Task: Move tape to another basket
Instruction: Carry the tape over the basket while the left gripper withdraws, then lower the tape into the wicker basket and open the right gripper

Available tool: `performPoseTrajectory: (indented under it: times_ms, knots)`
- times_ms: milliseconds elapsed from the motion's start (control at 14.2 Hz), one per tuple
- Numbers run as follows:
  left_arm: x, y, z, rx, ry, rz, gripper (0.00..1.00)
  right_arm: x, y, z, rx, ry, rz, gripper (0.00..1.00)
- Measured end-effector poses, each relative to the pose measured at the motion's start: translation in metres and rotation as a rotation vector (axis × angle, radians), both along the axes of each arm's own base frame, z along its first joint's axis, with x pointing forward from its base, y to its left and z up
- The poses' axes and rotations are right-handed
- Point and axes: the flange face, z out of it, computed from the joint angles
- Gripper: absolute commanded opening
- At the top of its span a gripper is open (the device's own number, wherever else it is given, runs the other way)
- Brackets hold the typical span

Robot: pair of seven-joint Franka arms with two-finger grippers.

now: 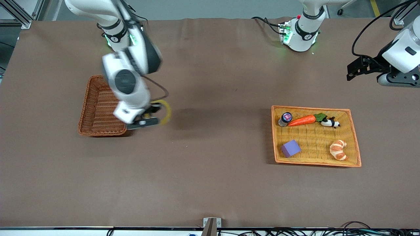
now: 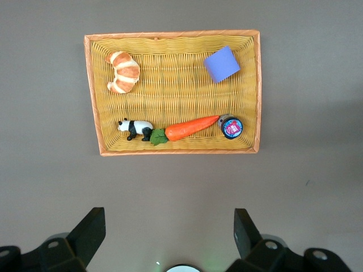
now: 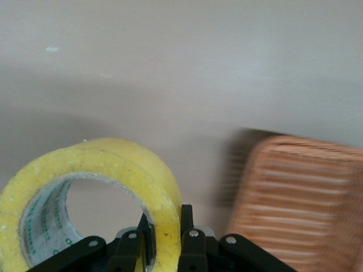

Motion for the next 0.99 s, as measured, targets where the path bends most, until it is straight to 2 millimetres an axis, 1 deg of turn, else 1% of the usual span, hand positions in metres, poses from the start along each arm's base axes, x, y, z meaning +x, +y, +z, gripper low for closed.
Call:
performPoseTrajectory:
  times_ms: [71, 141, 212, 282, 423, 564, 705, 846, 987]
  knots:
    - [0.0, 0.0, 0.0, 0.0, -0.002, 0.0, 1.0, 0.006, -0.052, 0.005, 0.02, 0.012, 0.022, 0.0]
    - [0.001, 0.0, 0.0, -0.001, -0.009, -0.001, 1.0, 0.008, -0.097, 0.004, 0.035, 0.029, 0.042, 0.0]
    - [0.003, -0.001, 0.001, -0.002, -0.022, -0.001, 1.0, 0.007, -0.13, -0.003, 0.046, 0.047, 0.06, 0.0]
    - [0.004, -0.001, 0.002, -0.004, -0.036, -0.001, 1.0, 0.004, -0.152, -0.013, 0.054, 0.069, 0.078, 0.0]
    - [0.006, -0.001, 0.004, -0.006, -0.06, -0.001, 1.0, -0.007, -0.178, -0.035, 0.069, 0.107, 0.113, 0.0]
    - [0.006, -0.002, 0.005, -0.007, -0.08, -0.001, 1.0, -0.023, -0.195, -0.057, 0.067, 0.118, 0.133, 0.0]
    - [0.0, -0.003, 0.001, -0.004, -0.082, 0.021, 1.0, -0.046, -0.208, -0.082, 0.061, 0.094, 0.139, 0.01]
    - [-0.009, -0.006, -0.001, 0.0, -0.084, 0.049, 1.0, -0.065, -0.213, -0.107, 0.063, 0.056, 0.153, 0.01]
    - [-0.013, -0.007, 0.001, 0.002, -0.089, 0.051, 1.0, -0.076, -0.211, -0.122, 0.058, 0.033, 0.175, 0.01]
